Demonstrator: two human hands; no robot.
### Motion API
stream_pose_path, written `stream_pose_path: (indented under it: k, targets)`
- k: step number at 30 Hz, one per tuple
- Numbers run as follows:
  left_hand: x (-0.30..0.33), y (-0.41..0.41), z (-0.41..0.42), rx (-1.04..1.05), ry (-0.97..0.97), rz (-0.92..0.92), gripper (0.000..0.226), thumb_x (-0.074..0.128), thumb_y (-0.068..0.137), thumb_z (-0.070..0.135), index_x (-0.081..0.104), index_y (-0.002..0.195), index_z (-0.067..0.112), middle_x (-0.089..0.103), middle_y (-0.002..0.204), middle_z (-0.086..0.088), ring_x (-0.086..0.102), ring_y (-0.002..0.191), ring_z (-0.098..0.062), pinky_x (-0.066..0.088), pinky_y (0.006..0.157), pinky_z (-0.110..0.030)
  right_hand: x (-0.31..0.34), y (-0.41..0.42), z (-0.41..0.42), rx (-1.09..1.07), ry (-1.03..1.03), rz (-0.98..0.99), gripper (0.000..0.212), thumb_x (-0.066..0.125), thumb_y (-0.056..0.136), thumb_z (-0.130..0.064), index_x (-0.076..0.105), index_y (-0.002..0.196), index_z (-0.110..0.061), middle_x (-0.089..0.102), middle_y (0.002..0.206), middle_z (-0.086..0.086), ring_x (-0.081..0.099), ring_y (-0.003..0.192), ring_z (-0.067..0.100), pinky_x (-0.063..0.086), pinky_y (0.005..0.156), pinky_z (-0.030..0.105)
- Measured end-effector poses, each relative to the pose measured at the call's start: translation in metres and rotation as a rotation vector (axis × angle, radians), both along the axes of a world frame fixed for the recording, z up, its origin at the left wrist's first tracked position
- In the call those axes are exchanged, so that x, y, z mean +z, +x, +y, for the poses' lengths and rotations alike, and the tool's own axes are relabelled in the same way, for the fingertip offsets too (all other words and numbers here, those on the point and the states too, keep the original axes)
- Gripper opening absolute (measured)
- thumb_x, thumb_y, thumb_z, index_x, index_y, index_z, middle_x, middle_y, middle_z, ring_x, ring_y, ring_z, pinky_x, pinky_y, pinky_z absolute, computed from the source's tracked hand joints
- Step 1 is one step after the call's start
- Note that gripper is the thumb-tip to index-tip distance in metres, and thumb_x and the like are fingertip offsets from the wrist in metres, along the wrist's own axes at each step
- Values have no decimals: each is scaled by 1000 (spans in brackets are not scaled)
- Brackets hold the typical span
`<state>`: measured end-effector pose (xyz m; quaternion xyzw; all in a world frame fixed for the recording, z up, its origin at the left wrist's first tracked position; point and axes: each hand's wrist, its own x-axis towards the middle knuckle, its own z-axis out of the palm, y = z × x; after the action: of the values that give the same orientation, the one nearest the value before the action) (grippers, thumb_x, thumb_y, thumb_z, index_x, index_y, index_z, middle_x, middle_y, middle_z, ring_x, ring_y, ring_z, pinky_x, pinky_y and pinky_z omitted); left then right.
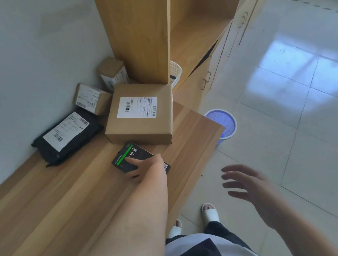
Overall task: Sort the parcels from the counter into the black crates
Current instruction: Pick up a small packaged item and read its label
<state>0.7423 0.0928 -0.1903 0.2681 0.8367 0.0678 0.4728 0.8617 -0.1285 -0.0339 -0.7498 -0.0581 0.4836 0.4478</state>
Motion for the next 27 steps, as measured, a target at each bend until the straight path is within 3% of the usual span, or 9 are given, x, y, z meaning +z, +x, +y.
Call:
stream_pose_path:
  k: [8,11,13,16,18,21,24,26,27]
  targets:
    - [4,-43,-38,-73,180,95,119,87,65,27,13,156,48,26,146,-15,42,127,-40,49,101,-54,-3,51,48,266,100,105,14,62,97,-7,75,104,-8,71,93,7,69,86,23,54,81,36]
    - [23,-54,-60,125,241,-135,103,86,65,23,30,150,40,50,137,-10,57,113,-33,56,89,-47,-16,67,55,315,113,169,16,61,97,-6,76,102,-9,72,93,7,69,85,23,54,79,34]
    - [52,-51,-83,210,244,-328,68,82,79,15,48,137,28,63,116,-8,64,93,-27,52,72,-36,-29,75,56,341,117,225,16,61,96,-6,76,101,-10,72,93,8,68,84,23,53,78,34]
    - [97,-38,-120,176,195,-673,42,79,79,22,64,117,31,66,101,-5,59,77,-20,46,64,-28,-44,81,54,399,100,304,14,63,96,-8,76,102,-11,71,95,7,68,84,22,54,77,33]
    - [115,-30,-143,128,199,-904,60,81,67,30,68,126,30,67,106,-5,61,87,-22,51,69,-31,-49,83,50,456,103,351,13,65,98,-13,75,106,-12,70,99,8,67,89,23,54,83,38]
    - [115,-18,-172,164,272,-1197,68,86,70,27,66,134,16,67,128,-13,66,111,-30,54,94,-42,-49,92,46,593,129,417,18,66,97,-20,75,112,-14,73,109,7,66,98,23,52,93,40]
    - [114,1,-196,137,314,-1362,81,68,87,29,35,156,1,36,158,-28,38,144,-43,26,122,-57,-46,102,43,733,172,513,28,64,97,-22,73,123,-16,76,121,3,69,103,20,51,101,43]
    - [116,10,-208,141,356,-1395,86,55,89,33,20,160,0,20,163,-28,17,152,-49,3,126,-62,-41,108,43,789,196,579,37,65,92,-25,71,127,-15,75,125,3,70,107,21,52,102,45]
    - [120,13,-211,160,366,-1395,83,55,89,34,25,159,0,25,161,-29,21,151,-50,7,125,-63,-38,111,43,822,206,600,41,66,89,-26,70,128,-15,74,126,4,69,110,22,53,102,46]
